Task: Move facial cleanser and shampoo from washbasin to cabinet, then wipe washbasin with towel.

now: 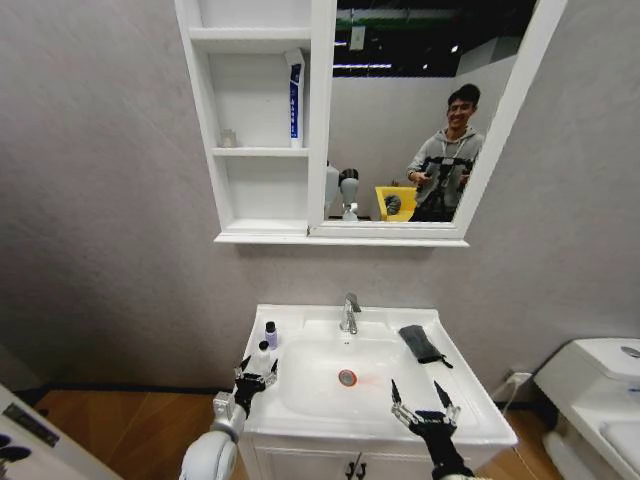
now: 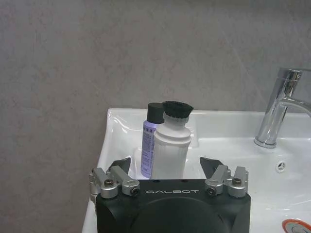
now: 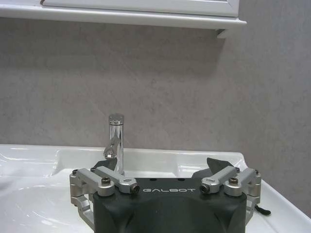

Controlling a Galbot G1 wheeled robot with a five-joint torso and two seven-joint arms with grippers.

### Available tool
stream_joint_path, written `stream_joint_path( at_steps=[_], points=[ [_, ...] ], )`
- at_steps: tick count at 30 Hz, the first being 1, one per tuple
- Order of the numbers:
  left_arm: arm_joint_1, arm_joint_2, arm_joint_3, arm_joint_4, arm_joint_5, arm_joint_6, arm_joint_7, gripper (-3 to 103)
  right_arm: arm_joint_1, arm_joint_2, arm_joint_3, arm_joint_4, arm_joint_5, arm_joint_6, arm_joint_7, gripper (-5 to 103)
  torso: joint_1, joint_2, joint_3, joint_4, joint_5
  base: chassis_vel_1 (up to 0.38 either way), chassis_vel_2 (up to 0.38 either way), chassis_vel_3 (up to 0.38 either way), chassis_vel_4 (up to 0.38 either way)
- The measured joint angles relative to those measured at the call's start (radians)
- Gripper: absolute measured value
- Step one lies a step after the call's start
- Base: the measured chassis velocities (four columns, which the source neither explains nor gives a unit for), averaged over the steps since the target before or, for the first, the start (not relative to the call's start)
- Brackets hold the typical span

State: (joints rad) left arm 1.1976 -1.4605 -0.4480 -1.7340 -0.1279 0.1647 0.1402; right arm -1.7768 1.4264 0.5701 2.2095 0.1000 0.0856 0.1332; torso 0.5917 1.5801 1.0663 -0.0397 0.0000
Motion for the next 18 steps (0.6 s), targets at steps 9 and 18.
stream_joint_path(
  at_steps=[9, 18],
  points=[
    [-0.029, 0.004, -0.006, 0.039, 0.024, -0.016, 0.027, 47, -0.001, -0.001, 0.002, -0.011, 0.001, 0.000, -0.001, 100, 0.000, 0.000, 0.000, 0.0001, 0.0000, 0.000, 0.000, 0.000, 0.000],
    [-0.029, 0.053, -0.016, -0.018, -0.014, -0.004, 0.034, 30, 0.001, -0.008, 0.003, 0.000, 0.011, -0.018, 0.000, 100, 0.000, 0.000, 0.000, 0.0002, -0.0002, 0.000, 0.000, 0.000, 0.000]
  ],
)
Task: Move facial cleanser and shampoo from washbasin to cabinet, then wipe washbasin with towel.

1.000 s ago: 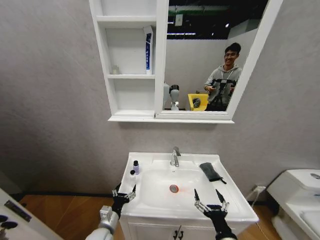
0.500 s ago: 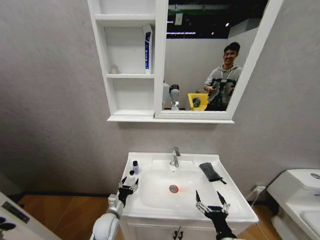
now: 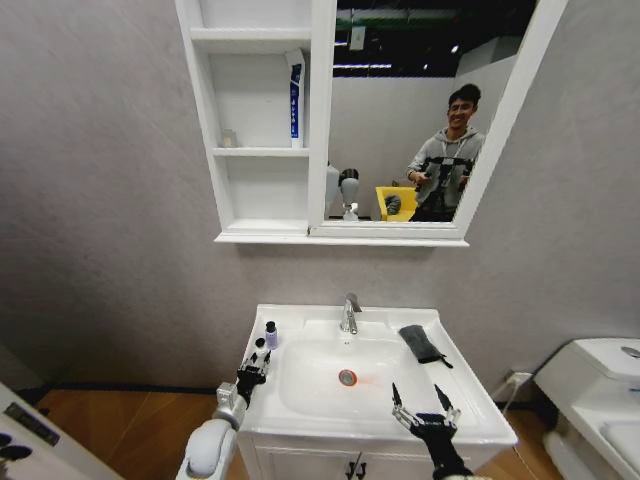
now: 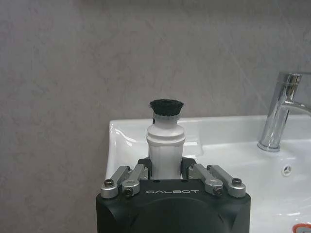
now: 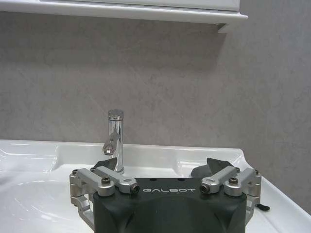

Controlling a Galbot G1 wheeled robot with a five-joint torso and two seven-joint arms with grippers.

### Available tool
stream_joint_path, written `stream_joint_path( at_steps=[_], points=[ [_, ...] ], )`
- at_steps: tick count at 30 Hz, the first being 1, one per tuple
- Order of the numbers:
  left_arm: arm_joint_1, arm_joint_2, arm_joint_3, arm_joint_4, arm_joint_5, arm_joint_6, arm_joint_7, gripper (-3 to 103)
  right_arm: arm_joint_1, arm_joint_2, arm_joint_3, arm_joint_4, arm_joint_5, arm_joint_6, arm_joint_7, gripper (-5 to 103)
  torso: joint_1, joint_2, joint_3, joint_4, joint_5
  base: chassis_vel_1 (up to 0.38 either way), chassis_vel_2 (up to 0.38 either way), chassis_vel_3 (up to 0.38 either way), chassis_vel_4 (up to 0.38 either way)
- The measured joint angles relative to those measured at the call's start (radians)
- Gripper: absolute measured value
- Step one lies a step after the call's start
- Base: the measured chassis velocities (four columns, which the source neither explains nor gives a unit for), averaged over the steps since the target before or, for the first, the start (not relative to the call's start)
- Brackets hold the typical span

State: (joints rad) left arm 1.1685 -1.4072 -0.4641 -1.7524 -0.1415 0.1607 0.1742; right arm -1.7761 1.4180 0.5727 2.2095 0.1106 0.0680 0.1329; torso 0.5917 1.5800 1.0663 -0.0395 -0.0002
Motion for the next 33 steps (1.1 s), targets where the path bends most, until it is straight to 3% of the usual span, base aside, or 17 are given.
stream_joint_path(
  at_steps=[3, 5, 6, 8, 9, 10, 12, 13, 14, 17, 18, 22, 24, 25, 28, 31, 33],
  points=[
    [-0.014, 0.058, 0.003, -0.052, -0.057, 0.019, -0.029, 30, -0.007, 0.005, -0.005, 0.002, -0.003, 0.004, 0.000, 100, 0.000, 0.000, 0.000, 0.0001, -0.0002, 0.000, 0.000, 0.000, 0.000],
    [-0.054, 0.189, 0.010, -0.132, -0.152, 0.061, -0.067, 30, -0.021, 0.014, -0.014, 0.000, -0.012, 0.023, -0.008, 100, 0.000, 0.000, 0.000, -0.0001, 0.0000, 0.000, 0.000, 0.000, 0.000],
    [-0.054, 0.189, 0.010, -0.132, -0.152, 0.061, -0.067, 30, -0.021, 0.014, -0.014, 0.000, -0.012, 0.023, -0.008, 100, 0.000, 0.000, 0.000, -0.0001, 0.0000, 0.000, 0.000, 0.000, 0.000],
    [-0.099, 0.316, 0.012, -0.213, -0.285, 0.120, -0.107, 30, -0.031, 0.021, -0.022, -0.017, -0.022, 0.049, -0.017, 100, 0.000, 0.000, 0.000, 0.0001, 0.0000, 0.000, 0.000, 0.000, 0.000],
    [-0.132, 0.395, 0.013, -0.270, -0.402, 0.171, -0.139, 30, -0.038, 0.024, -0.025, -0.026, -0.027, 0.063, -0.020, 100, 0.000, 0.000, 0.000, 0.0001, -0.0002, 0.000, 0.000, 0.000, 0.000],
    [-0.132, 0.395, 0.013, -0.270, -0.402, 0.171, -0.139, 30, -0.038, 0.024, -0.025, -0.026, -0.027, 0.063, -0.020, 100, 0.000, 0.000, 0.000, 0.0001, -0.0002, 0.000, 0.000, 0.000, 0.000],
    [-0.172, 0.489, 0.020, -0.315, -0.534, 0.212, -0.168, 30, -0.049, 0.026, -0.026, -0.030, -0.031, 0.076, -0.028, 100, 0.000, 0.000, 0.000, -0.0002, 0.0001, 0.000, 0.000, 0.000, 0.000],
    [-0.213, 0.599, 0.035, -0.346, -0.660, 0.250, -0.194, 30, -0.066, 0.025, -0.026, -0.026, -0.037, 0.087, -0.043, 100, 0.000, 0.000, 0.000, -0.0002, 0.0002, 0.000, 0.000, 0.000, 0.000],
    [-0.213, 0.599, 0.035, -0.346, -0.660, 0.250, -0.194, 30, -0.066, 0.025, -0.026, -0.026, -0.037, 0.087, -0.043, 100, 0.000, 0.000, 0.000, -0.0002, 0.0002, 0.000, 0.000, 0.000, 0.000],
    [-0.338, 0.761, 0.063, -0.366, -0.838, 0.328, -0.227, 30, -0.098, 0.023, -0.026, -0.010, -0.041, 0.102, -0.071, 100, 0.000, 0.000, 0.000, 0.0001, -0.0002, 0.000, 0.000, 0.000, 0.000],
    [-0.338, 0.761, 0.063, -0.366, -0.838, 0.328, -0.227, 30, -0.098, 0.023, -0.026, -0.010, -0.041, 0.102, -0.071, 100, 0.000, 0.000, 0.000, 0.0001, -0.0002, 0.000, 0.000, 0.000, 0.000],
    [-0.507, 0.827, 0.121, -0.354, -0.975, 0.383, -0.275, 30, -0.100, 0.026, -0.026, -0.014, -0.042, 0.110, -0.074, 100, 0.000, 0.000, 0.000, -0.0003, 0.0002, 0.000, 0.000, 0.000, 0.000],
    [-0.644, 0.858, 0.214, -0.324, -1.023, 0.404, -0.303, 30, -0.090, 0.020, -0.025, -0.016, -0.042, 0.109, -0.078, 100, 0.000, 0.000, 0.000, -0.0001, 0.0001, 0.000, 0.000, 0.000, 0.000],
    [-0.644, 0.858, 0.214, -0.324, -1.023, 0.404, -0.303, 30, -0.090, 0.020, -0.025, -0.016, -0.042, 0.109, -0.078, 100, 0.000, 0.000, 0.000, -0.0001, 0.0001, 0.000, 0.000, 0.000, 0.000],
    [-0.856, 0.867, 0.362, -0.277, -1.080, 0.453, -0.380, 30, -0.069, 0.017, -0.023, -0.023, -0.041, 0.097, -0.083, 100, 0.000, 0.000, 0.000, -0.0002, 0.0004, 0.000, 0.000, 0.000, 0.000],
    [-0.918, 0.864, 0.404, -0.261, -1.091, 0.469, -0.395, 30, -0.065, 0.017, -0.024, -0.024, -0.042, 0.092, -0.086, 100, 0.000, 0.000, 0.000, -0.0002, 0.0002, 0.000, 0.000, 0.000, 0.000],
    [-1.068, 0.837, 0.489, -0.217, -1.127, 0.513, -0.435, 30, -0.054, 0.020, -0.031, -0.032, -0.042, 0.088, -0.091, 100, 0.000, 0.000, 0.000, 0.0001, 0.0003, 0.000, 0.000, 0.000, 0.000]
  ],
)
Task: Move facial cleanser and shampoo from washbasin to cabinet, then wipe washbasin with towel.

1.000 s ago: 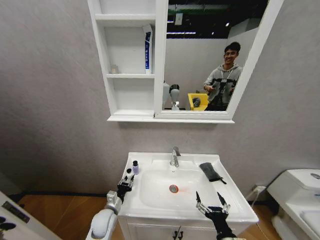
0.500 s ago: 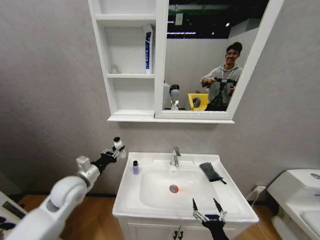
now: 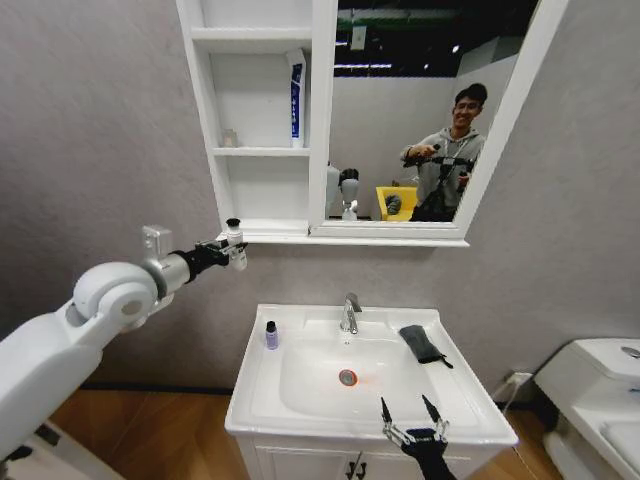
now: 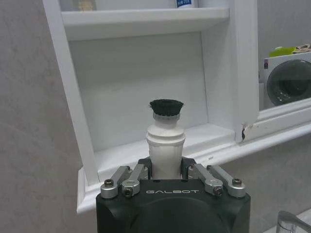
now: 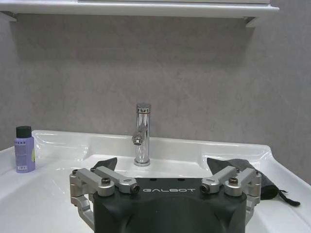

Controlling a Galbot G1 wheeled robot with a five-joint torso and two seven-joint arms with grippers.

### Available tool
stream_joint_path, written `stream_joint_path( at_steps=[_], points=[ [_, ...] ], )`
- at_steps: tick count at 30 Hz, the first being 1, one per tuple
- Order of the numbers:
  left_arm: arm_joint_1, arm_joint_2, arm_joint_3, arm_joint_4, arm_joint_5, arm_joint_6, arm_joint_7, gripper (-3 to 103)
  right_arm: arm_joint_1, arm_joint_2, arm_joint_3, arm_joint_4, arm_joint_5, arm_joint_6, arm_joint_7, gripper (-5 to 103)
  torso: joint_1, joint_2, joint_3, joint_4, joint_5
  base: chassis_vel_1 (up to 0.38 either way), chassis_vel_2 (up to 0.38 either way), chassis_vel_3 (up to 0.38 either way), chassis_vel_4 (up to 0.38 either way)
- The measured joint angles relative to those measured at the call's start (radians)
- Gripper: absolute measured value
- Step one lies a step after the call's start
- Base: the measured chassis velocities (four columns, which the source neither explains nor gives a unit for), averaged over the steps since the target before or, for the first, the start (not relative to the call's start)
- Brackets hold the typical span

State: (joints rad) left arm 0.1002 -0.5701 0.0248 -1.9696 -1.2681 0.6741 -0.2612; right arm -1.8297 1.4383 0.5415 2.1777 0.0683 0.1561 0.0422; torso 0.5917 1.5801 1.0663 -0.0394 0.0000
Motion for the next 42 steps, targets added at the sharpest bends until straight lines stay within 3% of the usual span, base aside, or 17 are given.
stream_joint_path(
  at_steps=[1, 3, 5, 6, 10, 12, 21, 31, 36, 41, 42],
  points=[
    [0.000, 0.000, 0.000, 0.000, 0.000, 0.000, 0.000, 30, 0.000, 0.000, 0.000, 0.000, 0.000, 0.000, 0.000, 100, 0.000, 0.000, 0.000, 0.0000, 0.0000, 0.000, 0.000, 0.000, 0.000],
    [-0.154, -0.041, 0.084, 0.061, -0.041, 0.036, -0.034, 30, 0.014, 0.004, 0.000, -0.015, 0.001, 0.000, 0.000, 100, 0.000, 0.000, 0.000, 0.0001, 0.0000, 0.000, 0.000, 0.000, 0.000],
    [-0.175, -0.048, 0.099, 0.073, -0.043, 0.038, -0.038, 30, 0.016, 0.004, 0.000, -0.017, 0.001, 0.000, 0.000, 100, 0.000, 0.000, 0.000, 0.0001, 0.0003, 0.000, 0.000, 0.000, 0.000],
    [-0.254, -0.083, 0.169, 0.133, -0.051, 0.045, -0.053, 30, 0.017, 0.005, 0.003, -0.023, 0.004, 0.002, 0.000, 100, 0.000, 0.000, 0.000, -0.0001, 0.0004, 0.000, 0.000, 0.000, 0.000],
    [-0.330, -0.135, 0.246, 0.225, -0.050, 0.047, -0.064, 30, 0.010, 0.005, 0.009, -0.024, 0.011, 0.010, 0.000, 100, 0.000, 0.000, 0.000, -0.0004, 0.0000, 0.000, 0.000, 0.000, 0.000],
    [-0.384, -0.202, 0.296, 0.316, -0.036, 0.047, -0.065, 30, 0.002, 0.004, 0.020, -0.023, 0.022, 0.018, 0.001, 100, 0.000, 0.000, 0.000, -0.0003, 0.0000, 0.000, 0.000, 0.000, 0.000],
    [-0.431, -0.354, 0.320, 0.480, 0.018, 0.039, -0.052, 30, -0.005, -0.005, 0.041, -0.037, 0.044, 0.036, 0.005, 100, 0.000, 0.000, 0.000, -0.0003, 0.0002, 0.000, 0.000, 0.000, 0.000],
    [-0.413, -0.371, 0.309, 0.514, 0.050, 0.025, -0.043, 27, 0.004, -0.008, 0.047, -0.049, 0.057, 0.037, 0.006, 100, 0.000, 0.000, 0.000, -0.0001, 0.0000, 0.000, 0.000, 0.000, 0.000],
    [-0.393, -0.358, 0.296, 0.502, 0.038, 0.031, -0.053, 42, 0.003, -0.009, 0.046, -0.054, 0.057, 0.038, 0.006, 100, 0.000, 0.000, 0.000, -0.0002, -0.0011, 0.000, 0.000, 0.000, 0.000],
    [-0.387, -0.307, 0.282, 0.433, 0.004, 0.036, -0.074, 64, 0.001, -0.003, 0.036, -0.056, 0.054, 0.040, 0.006, 100, 0.000, 0.000, 0.000, -0.0003, -0.0001, 0.000, 0.000, 0.000, 0.000],
    [-0.387, -0.307, 0.282, 0.433, 0.004, 0.036, -0.074, 64, 0.001, -0.003, 0.036, -0.056, 0.054, 0.040, 0.006, 100, 0.000, 0.000, 0.000, -0.0003, -0.0001, 0.000, 0.000, 0.000, 0.000]
  ],
)
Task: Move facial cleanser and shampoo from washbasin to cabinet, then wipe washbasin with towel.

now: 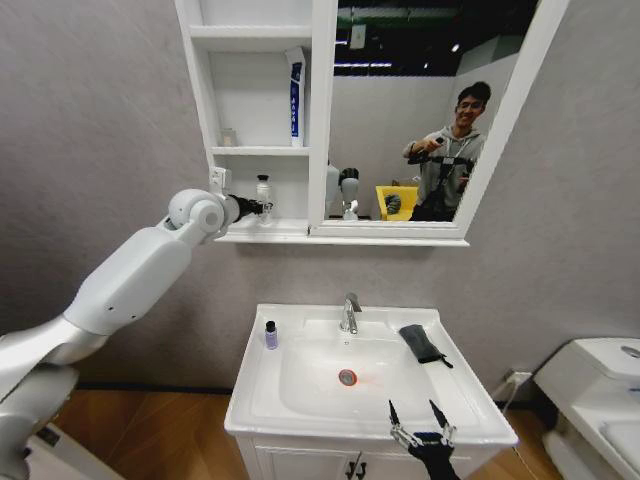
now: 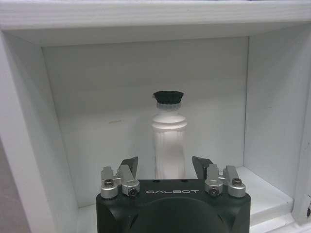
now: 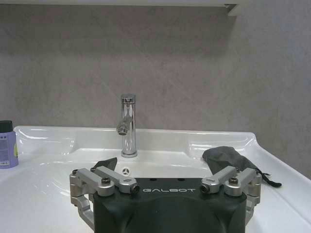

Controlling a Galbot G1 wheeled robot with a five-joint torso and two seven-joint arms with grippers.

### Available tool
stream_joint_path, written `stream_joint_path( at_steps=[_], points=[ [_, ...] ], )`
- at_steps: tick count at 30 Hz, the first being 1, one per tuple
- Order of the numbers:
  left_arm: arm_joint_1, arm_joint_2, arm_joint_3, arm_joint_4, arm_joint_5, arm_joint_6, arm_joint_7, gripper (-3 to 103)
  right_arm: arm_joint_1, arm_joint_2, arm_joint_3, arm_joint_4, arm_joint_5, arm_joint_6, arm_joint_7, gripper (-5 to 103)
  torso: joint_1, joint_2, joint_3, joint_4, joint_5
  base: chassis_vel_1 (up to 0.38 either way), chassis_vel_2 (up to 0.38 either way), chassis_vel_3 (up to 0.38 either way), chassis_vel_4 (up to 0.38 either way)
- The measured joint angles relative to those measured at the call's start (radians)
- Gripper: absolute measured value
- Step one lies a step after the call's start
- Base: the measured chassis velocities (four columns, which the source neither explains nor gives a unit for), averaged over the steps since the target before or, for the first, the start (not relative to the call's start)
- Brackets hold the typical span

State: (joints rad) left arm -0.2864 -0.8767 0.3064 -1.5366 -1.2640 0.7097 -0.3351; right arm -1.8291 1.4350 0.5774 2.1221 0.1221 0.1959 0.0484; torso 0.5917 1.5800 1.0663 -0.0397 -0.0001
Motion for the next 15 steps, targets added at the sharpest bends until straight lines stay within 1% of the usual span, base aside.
stream_joint_path(
  at_steps=[1, 3, 4, 5, 6, 7, 8, 9, 10, 11, 12, 13, 14, 15],
  points=[
    [0.003, 0.012, -0.003, -0.016, -0.008, 0.001, -0.005, 69, 0.000, 0.001, -0.002, 0.000, -0.001, 0.000, 0.000, 100, 0.000, 0.000, 0.000, 0.0000, 0.0001, 0.000, 0.000, 0.000, 0.000],
    [0.033, 0.074, -0.027, -0.105, -0.051, 0.004, -0.028, 80, -0.002, 0.004, -0.007, 0.001, -0.004, 0.000, 0.000, 100, 0.000, 0.000, 0.000, 0.0001, 0.0000, 0.000, 0.000, 0.000, 0.000],
    [0.033, 0.074, -0.027, -0.105, -0.051, 0.004, -0.028, 80, -0.002, 0.004, -0.007, 0.001, -0.004, 0.000, 0.000, 100, 0.000, 0.000, 0.000, 0.0001, 0.0000, 0.000, 0.000, 0.000, 0.000],
    [0.060, 0.108, -0.049, -0.162, -0.064, 0.003, -0.040, 85, -0.002, 0.005, -0.009, 0.002, -0.005, 0.000, 0.000, 100, 0.000, 0.000, 0.000, 0.0002, -0.0001, 0.000, 0.000, 0.000, 0.000],
    [0.060, 0.108, -0.049, -0.162, -0.064, 0.003, -0.040, 85, -0.002, 0.005, -0.009, 0.002, -0.005, 0.000, 0.000, 100, 0.000, 0.000, 0.000, 0.0002, -0.0001, 0.000, 0.000, 0.000, 0.000],
    [0.088, 0.132, -0.074, -0.213, -0.067, 0.000, -0.045, 90, -0.002, 0.006, -0.010, 0.003, -0.007, 0.000, 0.000, 100, 0.000, 0.000, 0.000, 0.0003, -0.0001, 0.000, 0.000, 0.000, 0.000],
    [0.180, 0.177, -0.158, -0.334, -0.072, -0.029, -0.042, 95, -0.002, 0.008, -0.011, 0.006, -0.010, 0.000, 0.000, 100, 0.000, 0.000, 0.000, 0.0003, 0.0000, 0.000, 0.000, 0.000, 0.000],
    [0.180, 0.177, -0.158, -0.334, -0.072, -0.029, -0.042, 95, -0.002, 0.008, -0.011, 0.006, -0.010, 0.000, 0.000, 100, 0.000, 0.000, 0.000, 0.0003, 0.0000, 0.000, 0.000, 0.000, 0.000],
    [0.243, 0.198, -0.204, -0.393, -0.073, -0.050, -0.042, 98, -0.002, 0.008, -0.012, 0.006, -0.012, 0.000, 0.000, 100, 0.000, 0.000, 0.000, 0.0001, 0.0003, 0.000, 0.000, 0.000, 0.000],
    [0.354, 0.223, -0.260, -0.476, -0.051, -0.093, -0.050, 100, -0.002, 0.008, -0.012, 0.006, -0.016, 0.001, 0.000, 100, 0.000, 0.000, 0.000, 0.0001, 0.0002, 0.000, 0.000, 0.000, 0.000],
    [0.430, 0.236, -0.292, -0.519, -0.024, -0.119, -0.055, 100, -0.002, 0.009, -0.012, 0.007, -0.016, 0.002, 0.000, 100, 0.000, 0.000, 0.000, 0.0001, 0.0001, 0.000, 0.000, 0.000, 0.000],
    [0.430, 0.236, -0.292, -0.519, -0.024, -0.119, -0.055, 100, -0.002, 0.009, -0.012, 0.007, -0.016, 0.002, 0.000, 100, 0.000, 0.000, 0.000, 0.0001, 0.0001, 0.000, 0.000, 0.000, 0.000],
    [0.567, 0.254, -0.343, -0.582, 0.042, -0.160, -0.056, 100, -0.004, 0.011, -0.012, 0.010, -0.016, 0.004, 0.000, 100, 0.000, 0.000, 0.000, 0.0000, -0.0003, 0.000, 0.000, 0.000, 0.000],
    [0.715, 0.262, -0.380, -0.624, 0.139, -0.203, -0.053, 100, -0.006, 0.013, -0.012, 0.010, -0.016, 0.008, 0.002, 100, 0.000, 0.000, 0.000, 0.0003, 0.0002, 0.000, 0.000, 0.000, 0.000]
  ],
)
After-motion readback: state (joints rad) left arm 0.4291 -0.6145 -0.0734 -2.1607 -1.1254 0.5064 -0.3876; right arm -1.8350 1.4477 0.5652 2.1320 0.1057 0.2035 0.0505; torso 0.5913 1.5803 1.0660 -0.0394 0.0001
